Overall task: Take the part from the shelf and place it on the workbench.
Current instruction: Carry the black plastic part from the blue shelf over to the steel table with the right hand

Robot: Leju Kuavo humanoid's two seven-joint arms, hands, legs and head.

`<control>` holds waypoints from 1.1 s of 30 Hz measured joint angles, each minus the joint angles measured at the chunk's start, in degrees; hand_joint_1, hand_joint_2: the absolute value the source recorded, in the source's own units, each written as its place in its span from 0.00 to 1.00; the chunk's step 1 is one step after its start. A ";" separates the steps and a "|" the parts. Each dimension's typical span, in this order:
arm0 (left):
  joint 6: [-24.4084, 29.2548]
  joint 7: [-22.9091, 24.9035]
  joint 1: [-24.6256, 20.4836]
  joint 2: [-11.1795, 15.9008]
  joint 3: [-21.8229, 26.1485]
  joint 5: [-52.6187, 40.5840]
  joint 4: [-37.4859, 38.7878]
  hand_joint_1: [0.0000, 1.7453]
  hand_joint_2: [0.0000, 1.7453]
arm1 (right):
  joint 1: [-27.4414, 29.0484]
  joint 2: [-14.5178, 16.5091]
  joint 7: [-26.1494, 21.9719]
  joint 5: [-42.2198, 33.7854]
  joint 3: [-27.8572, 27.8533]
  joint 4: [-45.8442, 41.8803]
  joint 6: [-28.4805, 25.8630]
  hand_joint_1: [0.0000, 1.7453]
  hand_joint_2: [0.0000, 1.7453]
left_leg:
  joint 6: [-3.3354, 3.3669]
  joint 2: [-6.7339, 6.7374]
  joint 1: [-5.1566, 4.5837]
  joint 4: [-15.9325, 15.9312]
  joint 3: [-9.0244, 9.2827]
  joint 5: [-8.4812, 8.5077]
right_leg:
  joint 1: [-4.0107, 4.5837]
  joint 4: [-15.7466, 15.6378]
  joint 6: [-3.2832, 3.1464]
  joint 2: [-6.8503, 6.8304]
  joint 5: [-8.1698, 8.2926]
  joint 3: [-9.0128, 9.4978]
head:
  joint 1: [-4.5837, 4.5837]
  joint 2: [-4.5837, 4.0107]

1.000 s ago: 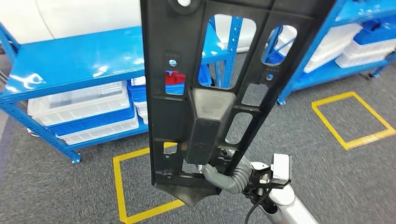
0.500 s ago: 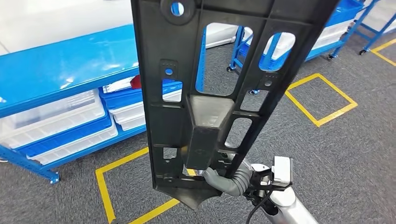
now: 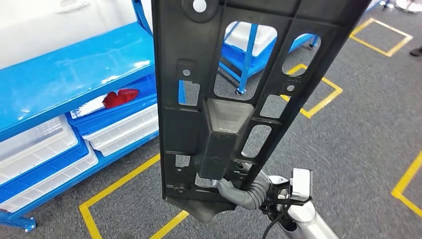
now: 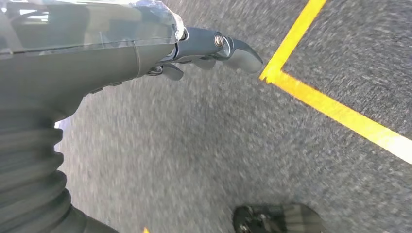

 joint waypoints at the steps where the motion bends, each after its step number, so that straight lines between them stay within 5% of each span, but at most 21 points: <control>1: -0.07 0.04 0.01 -0.01 -0.03 -0.10 0.00 0.00 1.00 | 0.28 -0.02 -0.02 0.09 -0.03 -0.08 -0.11 1.00 1.00 | 0.16 0.26 -0.09 -0.29 0.07 -0.07 | -0.07 0.00 0.40 0.63 0.16 -0.29 | 0.00 0.00; 2: -0.12 0.08 0.00 -0.04 -0.06 -0.22 0.00 0.00 1.00 | 0.68 -0.05 -0.07 0.20 -0.12 -0.21 -0.25 1.00 1.00 | 0.46 0.89 -0.02 -0.40 0.10 0.05 | -0.19 -0.06 0.81 1.06 0.27 -0.46 | -0.01 0.00; 4: -0.16 0.11 -0.08 -0.11 -0.14 -0.42 0.00 0.00 1.00 | 1.46 -0.14 -0.17 0.41 -0.36 -0.54 -0.50 1.00 1.00 | 1.26 2.25 0.14 -0.92 0.41 0.33 | -0.07 1.39 1.37 -0.87 -0.66 -1.17 | 0.01 0.00; 6: -0.25 0.10 -0.01 -0.16 -0.25 -0.50 0.00 0.00 1.00 | 1.87 -0.20 -0.29 0.60 -0.50 -0.80 -0.59 1.00 1.00 | 1.87 3.85 0.08 -1.23 0.67 0.40 | 0.00 7.18 1.77 -4.51 -3.73 -3.95 | 0.01 0.00; 8: -0.33 0.11 0.20 -0.17 -0.28 -0.52 0.00 0.00 1.00 | 2.28 -0.22 -0.36 0.67 -0.52 -0.86 -0.59 1.00 1.00 | 2.03 5.50 -0.13 -1.22 0.69 0.27 | -0.29 14.57 2.15 -5.98 -6.64 -7.72 | 0.01 0.00; 9: -0.34 0.12 0.23 -0.16 -0.29 -0.54 0.00 0.00 1.00 | 2.57 -0.25 -0.37 0.67 -0.53 -0.86 -0.59 1.00 1.00 | 2.03 6.30 -0.18 -1.20 0.71 0.20 | -0.43 16.30 2.29 -6.21 -6.84 -8.64 | 0.01 0.00; 11: -0.42 0.13 0.20 -0.15 -0.32 -0.56 0.00 0.00 1.00 | 3.02 -0.30 -0.36 0.75 -0.55 -0.91 -0.62 1.00 1.00 | 1.89 7.74 -0.21 -1.18 0.88 -0.02 | -0.57 12.87 2.31 -6.74 -4.33 -6.81 | 0.01 0.00; 13: -0.50 0.18 0.19 -0.17 -0.35 -0.58 0.00 0.00 1.00 | 3.36 -0.32 -0.35 1.04 -0.63 -1.21 -0.69 1.00 1.00 | 1.52 8.91 -0.40 -1.13 1.23 -0.37 | -0.25 4.45 1.83 -8.86 -1.13 -2.09 | 0.01 0.00; 15: -0.52 0.41 0.33 -0.19 -0.38 -0.66 0.00 0.00 1.00 | 3.87 -0.33 -0.35 1.52 -0.84 -1.82 -0.74 1.00 1.00 | 0.94 9.81 -0.64 -1.09 1.53 -0.71 | 0.27 0.03 1.14 -10.43 -0.24 0.29 | 0.01 0.00; 17: -0.52 0.77 0.55 -0.22 -0.40 -0.87 0.00 0.00 1.00 | 4.71 -0.40 -0.35 1.93 -1.18 -2.42 -0.65 1.00 1.00 | 0.30 10.83 -0.71 -1.24 1.90 -0.92 | 0.53 -0.33 0.53 -9.61 -0.36 0.21 | 0.01 0.00; 19: -0.51 0.97 0.64 -0.26 -0.43 -1.10 0.00 0.00 1.00 | 5.56 -0.56 -0.40 2.09 -1.62 -2.93 -0.51 1.00 1.00 | -0.25 10.12 -0.56 -0.36 1.93 -1.94 | 0.28 -0.88 -0.18 -8.41 -0.10 0.50 | 0.00 0.00; 23: -0.48 1.19 0.77 -0.27 -0.52 -1.56 0.00 0.00 1.00 | 6.61 -0.89 -1.28 2.11 -2.42 -3.29 -0.42 1.00 1.00 | -0.64 5.59 -0.35 12.89 -3.87 -8.82 | -0.02 -1.34 -0.96 -5.86 0.15 0.85 | -0.01 0.00; 25: -0.46 1.38 0.74 -0.27 -0.65 -1.82 0.00 0.00 1.00 | 7.52 -1.18 -1.74 2.31 -2.84 -3.48 -0.44 1.00 1.00 | -0.73 5.31 -0.33 15.63 -5.49 -8.63 | 0.02 -1.22 -0.96 -4.33 0.11 0.92 | -0.01 0.00; 27: -0.42 1.46 0.55 -0.22 -0.88 -2.09 0.00 0.00 1.00 | 8.10 -1.42 -1.98 2.50 -3.25 -3.85 -0.50 1.00 1.00 | -0.68 4.62 -0.16 9.80 -3.18 -4.39 | -0.07 -0.91 -0.74 -2.75 -0.04 1.02 | -0.01 0.00; 29: -0.38 1.52 0.41 -0.16 -1.18 -2.29 0.00 0.00 1.00 | 8.29 -1.52 -2.10 2.54 -3.66 -4.29 -0.56 1.00 1.00 | -0.48 2.00 0.16 2.61 -0.18 -1.27 | -0.08 -0.27 -0.19 -1.28 -0.30 0.75 | -0.01 0.00; 31: -0.34 1.65 0.36 -0.11 -1.44 -2.32 0.00 0.00 1.00 | 8.68 -1.57 -2.11 2.55 -4.02 -4.75 -0.64 1.00 1.00 | -0.12 0.46 0.14 0.00 0.87 -0.95 | -0.17 0.10 0.59 -0.02 -0.27 0.16 | 0.00 0.00; 33: -0.34 1.77 0.33 -0.11 -1.57 -2.25 0.00 0.00 1.00 | 9.66 -1.75 -2.44 2.53 -4.47 -5.06 -0.51 1.00 1.00 | 0.54 1.51 0.06 -0.36 1.06 -0.78 | -0.40 0.06 1.38 0.67 -0.11 -0.15 | 0.00 0.00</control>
